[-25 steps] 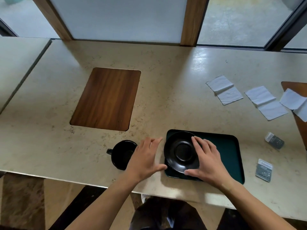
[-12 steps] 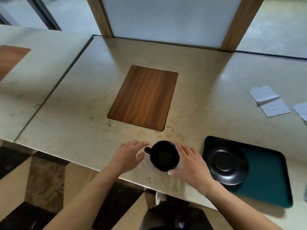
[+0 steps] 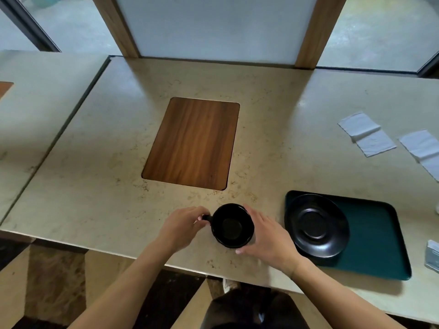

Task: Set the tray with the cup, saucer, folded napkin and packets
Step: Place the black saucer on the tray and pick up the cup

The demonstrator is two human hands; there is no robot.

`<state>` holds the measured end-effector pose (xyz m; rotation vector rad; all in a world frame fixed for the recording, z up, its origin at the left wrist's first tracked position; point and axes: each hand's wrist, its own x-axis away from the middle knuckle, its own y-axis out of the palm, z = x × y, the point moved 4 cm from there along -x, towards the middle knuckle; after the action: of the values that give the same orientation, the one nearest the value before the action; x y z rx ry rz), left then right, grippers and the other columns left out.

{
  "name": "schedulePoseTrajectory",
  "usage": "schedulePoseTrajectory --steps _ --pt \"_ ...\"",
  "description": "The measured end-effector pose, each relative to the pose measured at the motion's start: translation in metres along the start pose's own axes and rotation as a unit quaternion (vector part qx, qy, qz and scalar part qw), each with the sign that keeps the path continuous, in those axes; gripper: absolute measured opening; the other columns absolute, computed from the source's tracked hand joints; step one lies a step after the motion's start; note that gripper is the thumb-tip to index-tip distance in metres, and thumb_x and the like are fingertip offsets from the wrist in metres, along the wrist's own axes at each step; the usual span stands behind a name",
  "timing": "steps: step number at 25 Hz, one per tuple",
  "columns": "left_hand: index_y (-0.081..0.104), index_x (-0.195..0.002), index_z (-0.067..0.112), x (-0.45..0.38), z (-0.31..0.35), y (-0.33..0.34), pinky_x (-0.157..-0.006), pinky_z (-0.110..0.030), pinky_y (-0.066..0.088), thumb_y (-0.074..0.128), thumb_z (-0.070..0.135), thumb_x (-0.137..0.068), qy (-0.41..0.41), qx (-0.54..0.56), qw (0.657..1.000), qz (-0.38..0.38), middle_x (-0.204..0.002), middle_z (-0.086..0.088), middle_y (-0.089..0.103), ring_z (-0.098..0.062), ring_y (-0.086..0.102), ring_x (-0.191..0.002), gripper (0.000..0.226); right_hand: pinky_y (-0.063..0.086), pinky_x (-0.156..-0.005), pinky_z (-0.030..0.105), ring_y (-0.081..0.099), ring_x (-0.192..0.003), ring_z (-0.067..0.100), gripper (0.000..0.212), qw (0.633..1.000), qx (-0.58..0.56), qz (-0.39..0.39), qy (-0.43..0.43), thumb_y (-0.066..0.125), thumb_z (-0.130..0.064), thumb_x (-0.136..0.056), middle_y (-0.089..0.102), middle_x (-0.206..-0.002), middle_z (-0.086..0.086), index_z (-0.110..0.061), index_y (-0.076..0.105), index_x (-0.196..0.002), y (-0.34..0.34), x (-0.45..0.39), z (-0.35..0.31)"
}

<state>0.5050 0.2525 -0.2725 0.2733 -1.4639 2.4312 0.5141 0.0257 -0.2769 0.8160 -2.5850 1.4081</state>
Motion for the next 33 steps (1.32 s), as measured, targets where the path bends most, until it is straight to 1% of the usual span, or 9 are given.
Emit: schedulePoseTrajectory --steps 4,6,9,14,17,20,24,27,33 --pt "0.064 -0.116 0.027 -0.002 0.012 -0.001 -0.081 -0.018 0.047 0.055 0.032 -0.097 0.007 0.016 1.0 0.009 -0.107 0.013 0.068 -0.005 0.059 -0.094 0.022 0.043 -0.101 0.037 0.044 -0.13 0.013 0.109 1.0 -0.011 0.011 -0.014 0.073 -0.065 -0.056 0.046 -0.144 -0.016 -0.041 0.017 -0.146 -0.017 0.005 0.005" --pt "0.064 -0.113 0.029 -0.006 0.026 -0.001 -0.076 -0.01 0.04 0.057 0.031 -0.095 0.019 0.031 0.999 0.02 -0.104 0.015 0.067 -0.001 0.058 -0.091 0.02 0.044 -0.096 0.035 0.044 -0.126 0.013 0.108 1.0 -0.006 0.019 -0.019 0.072 -0.064 -0.057 0.049 -0.139 -0.016 -0.043 0.015 -0.145 -0.033 0.01 0.013" --pt "0.066 -0.111 0.032 -0.018 0.056 -0.002 -0.072 -0.007 0.038 0.058 0.033 -0.094 0.041 0.063 0.997 0.032 -0.1 0.019 0.067 0.001 0.058 -0.087 0.018 0.048 -0.089 0.035 0.046 -0.117 0.014 0.105 0.999 -0.001 0.039 -0.022 0.072 -0.061 -0.057 0.053 -0.13 -0.014 -0.049 0.011 -0.141 -0.062 0.019 0.032" --pt "0.067 -0.107 0.028 -0.043 0.115 0.011 -0.074 -0.023 0.05 0.062 0.033 -0.092 0.079 0.092 0.991 0.048 -0.094 0.014 0.069 -0.001 0.061 -0.085 0.016 0.043 -0.096 0.032 0.039 -0.124 0.012 0.106 0.998 -0.013 0.056 0.011 0.072 -0.061 -0.053 0.05 -0.135 -0.016 -0.046 0.017 -0.143 -0.109 0.037 0.079" --pt "0.067 -0.106 0.026 -0.057 0.145 0.026 -0.072 -0.027 0.051 0.063 0.035 -0.092 0.097 0.088 0.99 0.055 -0.092 0.012 0.07 -0.003 0.061 -0.082 0.017 0.039 -0.09 0.025 0.04 -0.121 0.013 0.104 0.998 -0.017 0.053 0.022 0.072 -0.054 -0.051 0.052 -0.133 -0.016 -0.049 0.019 -0.141 -0.126 0.046 0.107" --pt "0.067 -0.108 0.026 -0.065 0.164 0.042 -0.071 -0.029 0.052 0.063 0.036 -0.092 0.091 0.091 0.99 0.05 -0.092 0.009 0.071 -0.005 0.062 -0.082 0.019 0.036 -0.085 0.025 0.038 -0.118 0.011 0.109 0.998 -0.016 0.045 0.037 0.073 -0.053 -0.049 0.05 -0.133 -0.017 -0.046 0.019 -0.144 -0.133 0.053 0.13" --pt "0.067 -0.109 0.026 -0.067 0.173 0.061 -0.074 -0.034 0.055 0.064 0.035 -0.091 0.077 0.095 0.992 0.03 -0.093 0.009 0.07 -0.006 0.063 -0.083 0.02 0.038 -0.084 0.025 0.035 -0.119 0.009 0.114 0.998 -0.015 0.026 0.046 0.08 -0.05 -0.052 0.049 -0.136 -0.016 -0.046 0.015 -0.146 -0.13 0.059 0.15" --pt "0.066 -0.11 0.027 -0.065 0.175 0.067 -0.072 -0.036 0.055 0.065 0.035 -0.091 0.074 0.092 0.993 0.028 -0.09 0.009 0.069 -0.007 0.063 -0.082 0.021 0.043 -0.089 0.029 0.035 -0.123 0.01 0.116 0.999 -0.014 0.018 0.046 0.082 -0.049 -0.054 0.05 -0.136 -0.014 -0.046 0.011 -0.146 -0.126 0.06 0.157" --pt "0.065 -0.112 0.028 -0.067 0.175 0.066 -0.071 -0.036 0.055 0.062 0.038 -0.092 0.075 0.064 0.995 0.026 -0.091 0.009 0.07 -0.009 0.064 -0.081 0.023 0.041 -0.087 0.026 0.035 -0.124 0.008 0.118 0.998 -0.03 0.016 0.048 0.083 -0.049 -0.054 0.05 -0.135 -0.016 -0.047 0.01 -0.147 -0.122 0.059 0.161"
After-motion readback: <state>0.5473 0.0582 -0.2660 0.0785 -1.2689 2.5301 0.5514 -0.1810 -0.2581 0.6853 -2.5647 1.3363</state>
